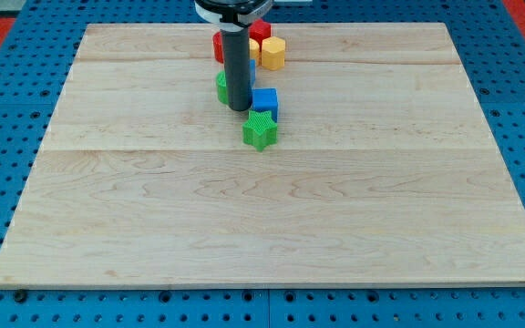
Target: Push the green star close to the green circle
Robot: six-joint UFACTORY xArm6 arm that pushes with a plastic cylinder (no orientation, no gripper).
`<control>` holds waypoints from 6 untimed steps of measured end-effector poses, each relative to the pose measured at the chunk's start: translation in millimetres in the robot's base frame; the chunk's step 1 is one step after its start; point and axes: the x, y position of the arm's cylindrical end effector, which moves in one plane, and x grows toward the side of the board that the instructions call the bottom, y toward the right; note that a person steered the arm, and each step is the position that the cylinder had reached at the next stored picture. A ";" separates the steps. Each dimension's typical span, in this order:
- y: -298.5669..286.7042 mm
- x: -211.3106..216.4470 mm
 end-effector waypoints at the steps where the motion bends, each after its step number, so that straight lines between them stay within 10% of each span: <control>1: 7.2 -51.7; 3: 136.1 -46.5; 4: 108.0 58.8; 6: -13.3 60.1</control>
